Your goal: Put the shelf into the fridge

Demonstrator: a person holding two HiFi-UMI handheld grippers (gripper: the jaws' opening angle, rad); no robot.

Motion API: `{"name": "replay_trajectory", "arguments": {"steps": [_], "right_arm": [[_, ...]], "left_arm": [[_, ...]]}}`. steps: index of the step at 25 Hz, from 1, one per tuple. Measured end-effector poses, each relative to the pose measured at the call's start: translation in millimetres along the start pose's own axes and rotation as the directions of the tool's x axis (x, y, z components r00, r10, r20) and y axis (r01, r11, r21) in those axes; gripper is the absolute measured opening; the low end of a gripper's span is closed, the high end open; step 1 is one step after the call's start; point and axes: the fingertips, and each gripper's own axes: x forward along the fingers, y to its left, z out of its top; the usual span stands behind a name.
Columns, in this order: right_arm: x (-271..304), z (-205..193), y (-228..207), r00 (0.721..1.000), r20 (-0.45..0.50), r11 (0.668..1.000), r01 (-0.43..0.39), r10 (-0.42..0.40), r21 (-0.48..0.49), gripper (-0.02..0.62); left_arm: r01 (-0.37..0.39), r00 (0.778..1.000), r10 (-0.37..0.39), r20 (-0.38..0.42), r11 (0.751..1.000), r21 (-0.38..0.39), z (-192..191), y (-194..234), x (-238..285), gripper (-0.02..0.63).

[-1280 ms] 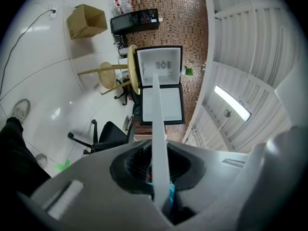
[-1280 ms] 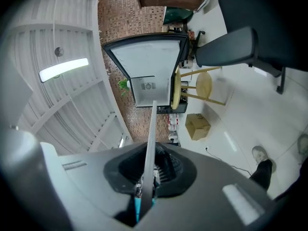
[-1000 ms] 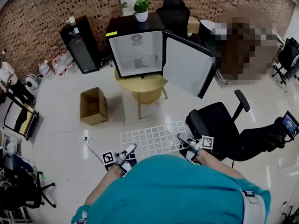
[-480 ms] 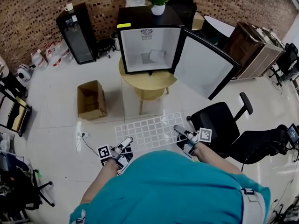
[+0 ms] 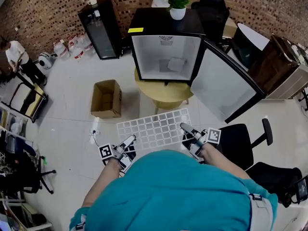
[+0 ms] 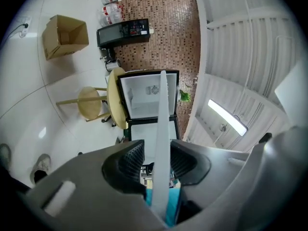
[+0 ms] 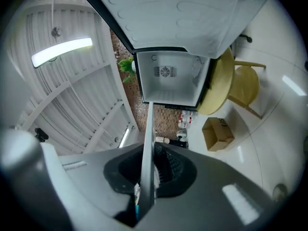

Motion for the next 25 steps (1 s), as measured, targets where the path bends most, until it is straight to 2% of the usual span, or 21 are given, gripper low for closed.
{"name": "replay_trajectory", "arguments": {"steps": [3,5,7,10,11,13,15,16,18,21,23,25], "right_arm": [[-24.3,23.2,32.8,0.995,-0.005,0.995,-0.096,0.096,-0.029,0.031],[-36.2,48.4,73.0,0.988,0.005,0.987,-0.154,0.154,-0.043,0.037],[-32.5,79.8,94.0,0.983,-0.002,0.981,-0.182,0.182,-0.062,0.038],[-4.2,120.6,72.3,0.976,-0.003,0.974,-0.216,0.216,-0.062,0.038],[5.1,132.0,60.7,0.974,0.011,0.973,-0.226,0.227,-0.055,0.040],[13.5,155.5,37.2,0.969,0.059,0.971,-0.236,0.238,-0.040,0.038],[15.2,179.8,11.2,0.961,0.125,0.969,-0.244,0.245,-0.028,0.035],[20.7,190.9,-1.2,0.953,0.162,0.966,-0.257,0.258,-0.026,0.034],[49.9,205.2,-15.5,0.925,0.240,0.955,-0.296,0.296,-0.036,0.058],[123.6,223.4,-28.2,0.882,0.354,0.950,-0.306,0.310,-0.069,0.103],[184.3,266.9,-69.6,0.868,0.401,0.956,-0.279,0.292,-0.092,0.117],[253.8,340.5,-137.1,0.869,0.416,0.964,-0.248,0.267,-0.098,0.112]], "left_arm": [[0.057,0.995,-0.061,0.078,0.997,0.052,-23.2,-29.3,6.1,0.142],[0.061,0.992,-0.071,0.107,0.994,0.092,-31.8,-65.5,16.3,0.106],[0.045,0.993,-0.058,0.103,0.991,0.129,-23.3,-84.4,38.9,0.102],[-0.001,0.995,-0.019,0.098,0.980,0.201,16.9,-66.5,80.0,0.063],[0.006,0.995,-0.030,0.097,0.970,0.241,32.6,-61.0,93.2,0.061],[0.111,0.987,-0.141,0.076,0.945,0.308,55.3,-67.4,124.3,0.048],[0.228,0.963,-0.260,0.070,0.926,0.301,72.0,-74.5,156.8,0.035],[0.263,0.952,-0.296,0.078,0.923,0.282,85.7,-70.4,170.1,0.032],[0.297,0.942,-0.325,0.085,0.924,0.242,129.3,-53.1,184.9,0.032],[0.314,0.945,-0.325,0.036,0.931,0.185,212.9,-19.6,208.7,0.031],[0.308,0.949,-0.314,0.008,0.936,0.167,284.4,20.4,254.6,0.031],[0.280,0.959,-0.283,-0.010,0.944,0.172,371.0,76.5,327.2,0.031]]}}
